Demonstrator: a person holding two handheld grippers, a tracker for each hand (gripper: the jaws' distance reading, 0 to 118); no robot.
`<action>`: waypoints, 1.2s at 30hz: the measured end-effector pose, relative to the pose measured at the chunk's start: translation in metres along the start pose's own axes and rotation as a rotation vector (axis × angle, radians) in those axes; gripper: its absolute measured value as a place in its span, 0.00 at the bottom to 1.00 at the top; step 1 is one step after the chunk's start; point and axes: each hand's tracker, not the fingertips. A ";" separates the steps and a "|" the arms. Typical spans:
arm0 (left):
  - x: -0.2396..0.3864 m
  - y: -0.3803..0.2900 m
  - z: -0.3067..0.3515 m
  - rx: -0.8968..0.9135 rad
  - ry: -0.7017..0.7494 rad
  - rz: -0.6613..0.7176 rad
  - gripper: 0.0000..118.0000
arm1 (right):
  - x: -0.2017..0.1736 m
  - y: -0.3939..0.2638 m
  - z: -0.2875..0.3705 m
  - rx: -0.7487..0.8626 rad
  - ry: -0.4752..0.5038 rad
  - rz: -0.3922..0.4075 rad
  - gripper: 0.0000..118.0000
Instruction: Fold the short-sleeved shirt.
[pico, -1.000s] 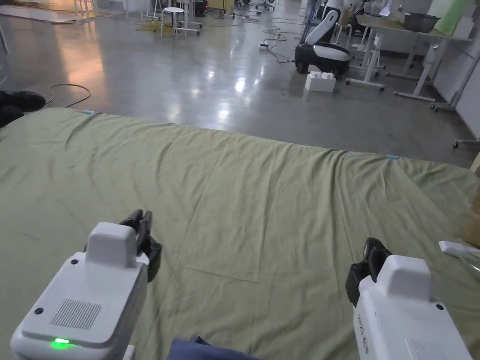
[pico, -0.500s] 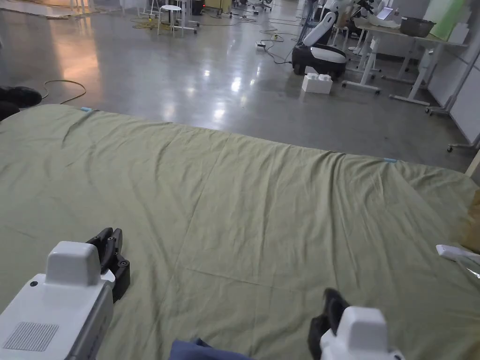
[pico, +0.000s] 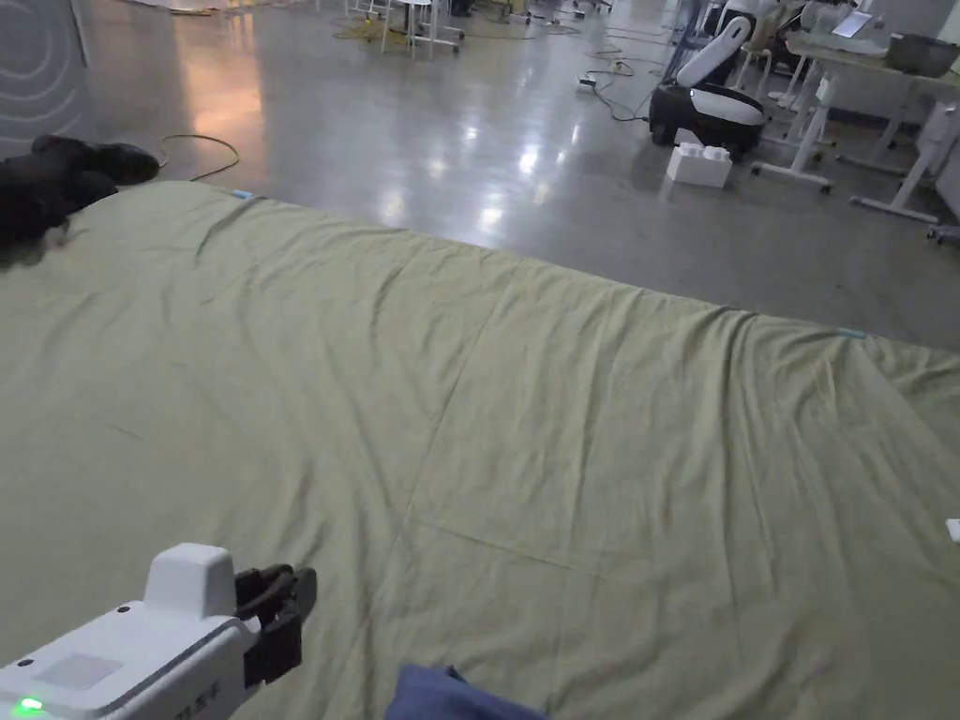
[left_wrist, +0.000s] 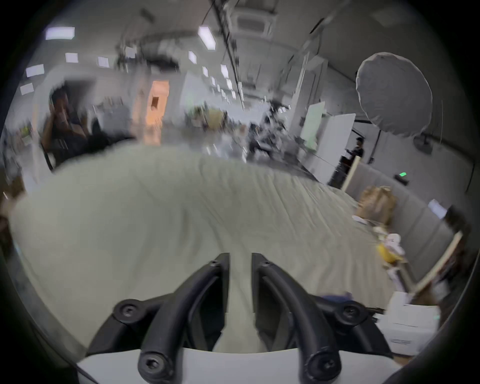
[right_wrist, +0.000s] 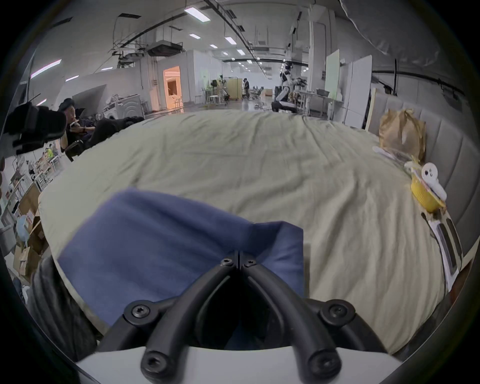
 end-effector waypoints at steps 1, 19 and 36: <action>-0.007 -0.006 -0.007 -0.052 -0.056 0.053 0.26 | 0.002 -0.002 0.002 0.020 0.002 0.006 0.01; -0.028 -0.077 -0.137 -0.666 -0.645 0.522 0.65 | 0.007 -0.006 0.003 0.056 0.004 0.039 0.01; -0.039 -0.044 -0.099 -0.580 -0.588 0.432 0.30 | 0.019 0.035 0.018 0.166 0.011 0.006 0.01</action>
